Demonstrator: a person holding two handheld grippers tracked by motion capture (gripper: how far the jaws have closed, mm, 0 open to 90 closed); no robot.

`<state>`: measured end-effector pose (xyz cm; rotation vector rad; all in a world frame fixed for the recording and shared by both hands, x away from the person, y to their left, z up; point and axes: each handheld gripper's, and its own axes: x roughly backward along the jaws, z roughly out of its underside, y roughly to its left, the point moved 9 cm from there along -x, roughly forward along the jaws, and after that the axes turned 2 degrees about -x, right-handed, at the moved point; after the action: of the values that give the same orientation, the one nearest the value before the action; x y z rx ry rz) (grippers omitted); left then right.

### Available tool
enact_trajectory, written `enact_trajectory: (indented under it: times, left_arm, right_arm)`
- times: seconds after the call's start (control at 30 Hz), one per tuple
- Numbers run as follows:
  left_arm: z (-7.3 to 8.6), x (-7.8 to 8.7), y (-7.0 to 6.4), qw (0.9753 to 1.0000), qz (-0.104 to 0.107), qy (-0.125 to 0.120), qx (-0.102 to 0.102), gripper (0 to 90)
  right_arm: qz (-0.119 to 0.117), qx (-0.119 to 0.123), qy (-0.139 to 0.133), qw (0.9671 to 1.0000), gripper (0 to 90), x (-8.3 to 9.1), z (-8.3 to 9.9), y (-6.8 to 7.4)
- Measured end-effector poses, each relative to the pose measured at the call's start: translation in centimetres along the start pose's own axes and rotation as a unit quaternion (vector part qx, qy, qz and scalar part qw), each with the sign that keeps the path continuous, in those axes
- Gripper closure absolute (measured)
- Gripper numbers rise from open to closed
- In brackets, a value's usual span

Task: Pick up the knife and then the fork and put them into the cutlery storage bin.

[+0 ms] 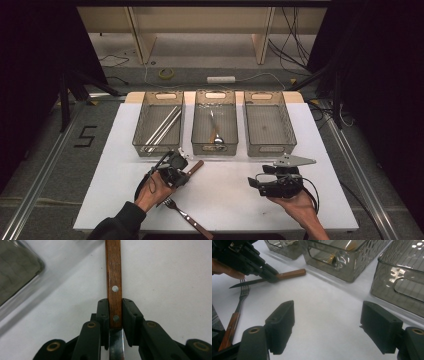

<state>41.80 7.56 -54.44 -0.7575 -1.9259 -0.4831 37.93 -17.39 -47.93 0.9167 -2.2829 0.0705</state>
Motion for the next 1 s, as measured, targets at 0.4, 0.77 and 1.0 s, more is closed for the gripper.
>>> enact_trajectory:
  times: [0.4, 0.77, 1.0]
  left_arm:
    - [-0.6, 1.7, -1.1, 0.9991, 0.034, -0.018, -0.019, 76.4]
    - [-0.6, 3.2, -3.9, 0.9942, 0.095, -0.009, -0.05, 76.3]
    - [-0.6, 4.1, -6.5, 0.9884, 0.126, 0.002, -0.085, 76.3]
  right_arm:
    - [-0.012, 0.012, -0.002, 0.9999, 28.4, 0.0, -0.2, 0.7]
    - [-0.045, 0.082, 0.001, 0.9956, 28.3, -0.8, -0.5, 3.8]
    - [-0.054, 0.16, 0.014, 0.9855, 28.3, -2.2, -0.2, 6.6]
